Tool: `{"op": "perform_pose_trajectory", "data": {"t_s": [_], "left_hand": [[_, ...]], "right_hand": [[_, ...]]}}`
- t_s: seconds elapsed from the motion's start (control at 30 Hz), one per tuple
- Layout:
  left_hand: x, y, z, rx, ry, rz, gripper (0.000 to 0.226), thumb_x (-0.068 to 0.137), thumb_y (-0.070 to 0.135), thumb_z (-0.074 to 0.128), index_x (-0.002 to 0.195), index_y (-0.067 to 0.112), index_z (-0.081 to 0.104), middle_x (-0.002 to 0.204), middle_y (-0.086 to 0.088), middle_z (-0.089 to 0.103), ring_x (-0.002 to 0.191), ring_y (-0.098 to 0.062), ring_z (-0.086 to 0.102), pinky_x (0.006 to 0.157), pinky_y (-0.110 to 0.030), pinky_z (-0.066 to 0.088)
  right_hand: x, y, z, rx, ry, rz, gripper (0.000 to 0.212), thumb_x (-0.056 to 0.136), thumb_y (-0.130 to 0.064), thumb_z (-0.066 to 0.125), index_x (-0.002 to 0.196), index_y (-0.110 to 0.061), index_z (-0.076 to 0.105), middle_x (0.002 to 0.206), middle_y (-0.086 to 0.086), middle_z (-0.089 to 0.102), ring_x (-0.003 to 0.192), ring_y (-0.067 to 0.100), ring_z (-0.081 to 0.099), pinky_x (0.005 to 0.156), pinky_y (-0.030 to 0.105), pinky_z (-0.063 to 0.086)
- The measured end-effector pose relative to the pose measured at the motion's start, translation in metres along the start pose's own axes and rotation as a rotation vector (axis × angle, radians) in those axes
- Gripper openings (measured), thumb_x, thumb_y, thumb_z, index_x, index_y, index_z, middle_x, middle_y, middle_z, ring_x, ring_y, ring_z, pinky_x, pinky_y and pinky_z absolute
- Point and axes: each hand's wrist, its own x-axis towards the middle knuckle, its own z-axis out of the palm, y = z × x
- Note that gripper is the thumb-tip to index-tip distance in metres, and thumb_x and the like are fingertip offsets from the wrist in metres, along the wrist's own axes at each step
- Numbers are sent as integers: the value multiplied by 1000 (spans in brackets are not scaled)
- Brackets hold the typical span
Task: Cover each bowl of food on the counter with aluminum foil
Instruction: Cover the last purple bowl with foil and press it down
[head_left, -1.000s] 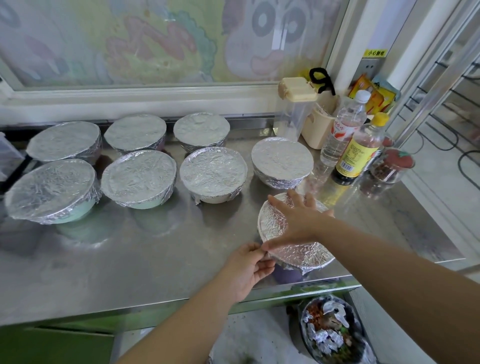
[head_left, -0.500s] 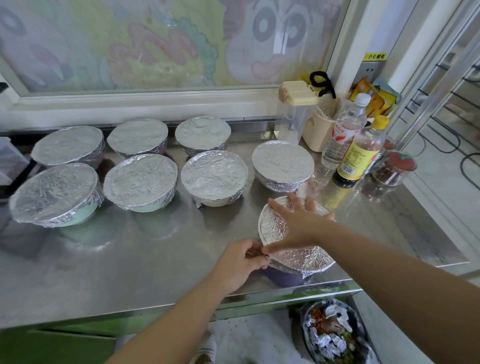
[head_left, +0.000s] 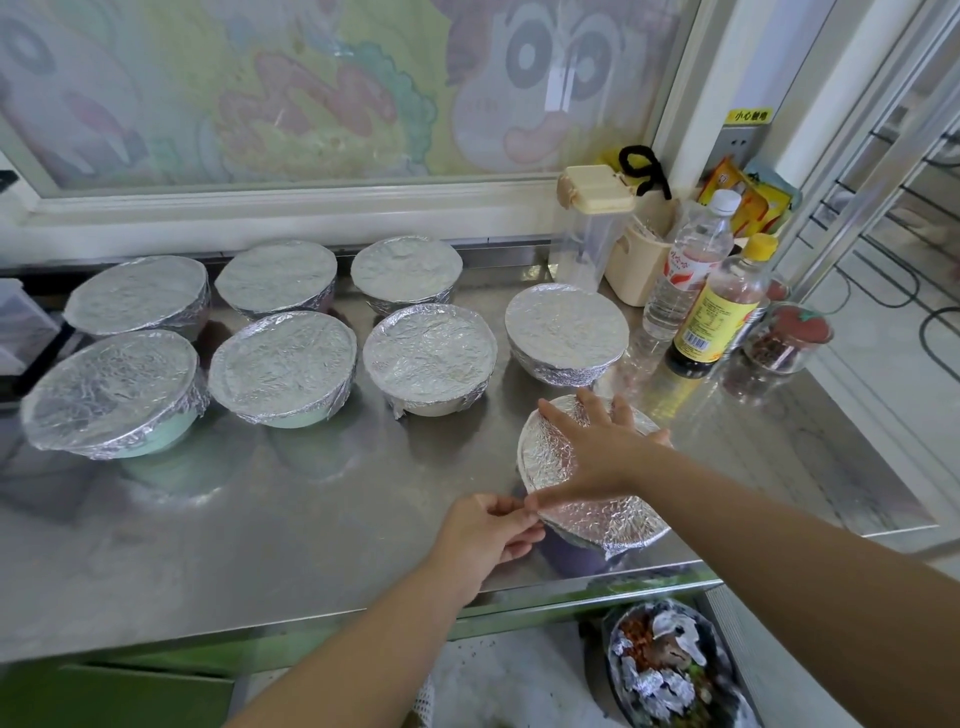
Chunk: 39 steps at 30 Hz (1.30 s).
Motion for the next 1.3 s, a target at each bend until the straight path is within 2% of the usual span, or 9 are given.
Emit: {"op": "perform_pose_trajectory", "data": {"t_s": [0.2, 0.27, 0.37, 0.43, 0.7, 0.9, 1.07, 1.17, 1.3], "left_hand": [[-10, 18, 5, -249, -35, -162, 16, 97, -5, 55, 110, -10, 62, 92, -21, 71, 77, -25, 72, 65, -31, 61], [-15, 33, 3, -284, -102, -230, 21, 100, -2, 45, 113, -9, 60, 98, -23, 69, 92, -32, 69, 80, -38, 59], [-19, 55, -1, -261, -207, -327, 45, 101, 14, 34, 136, -13, 45, 129, -32, 56, 130, -44, 49, 110, -49, 37], [-18, 67, -1, -232, -273, -368, 59, 100, 25, 30, 145, -13, 32, 145, -35, 41, 140, -46, 34, 117, -51, 26], [-7, 83, -8, -361, -320, -453, 78, 100, 41, 32, 156, 7, -12, 154, -39, 17, 140, -60, 21, 119, -58, 14], [6, 81, -17, -412, -359, -444, 81, 99, 44, 34, 157, 11, -12, 154, -40, 17, 138, -62, 20, 117, -62, 16], [11, 78, -17, -258, -433, -404, 68, 101, 50, 26, 160, 21, 7, 152, -38, 27, 137, -59, 30, 117, -63, 19], [12, 78, -18, -171, -470, -403, 68, 100, 52, 24, 158, 16, 19, 149, -36, 35, 137, -56, 34, 118, -62, 16], [14, 83, -15, -120, -457, -420, 72, 100, 52, 24, 156, 7, 20, 148, -35, 38, 139, -54, 33, 117, -62, 16]], "right_hand": [[2, 1, 2, -6, 26, 2, 130, 52, -96, 61, 149, -60, -17, 165, -4, -28, 150, 45, -22, 102, 88, 7], [3, 1, 4, -5, 36, 1, 130, 51, -96, 62, 149, -60, -17, 165, -4, -28, 150, 45, -22, 102, 89, 7], [4, 1, 6, -10, 46, 5, 131, 52, -94, 64, 149, -60, -17, 165, -3, -27, 150, 45, -22, 102, 88, 7], [5, 1, 7, -14, 58, 7, 131, 53, -92, 66, 149, -60, -17, 166, -3, -27, 150, 45, -22, 101, 89, 7], [3, -1, 10, -14, 86, 16, 129, 55, -92, 63, 151, -57, -15, 166, -2, -26, 150, 45, -22, 103, 88, 6], [4, -2, 10, -16, 91, 31, 127, 56, -93, 60, 151, -56, -17, 166, -2, -26, 150, 45, -20, 104, 87, 7], [4, -3, 13, -13, 95, 42, 130, 54, -94, 60, 150, -56, -19, 166, -2, -27, 150, 45, -22, 103, 87, 6], [5, -3, 14, -19, 93, 47, 131, 54, -95, 59, 150, -57, -20, 165, -2, -29, 150, 45, -23, 103, 87, 6], [5, -3, 14, -22, 89, 44, 130, 53, -96, 58, 149, -57, -21, 165, -3, -29, 149, 46, -23, 102, 88, 5]]}}
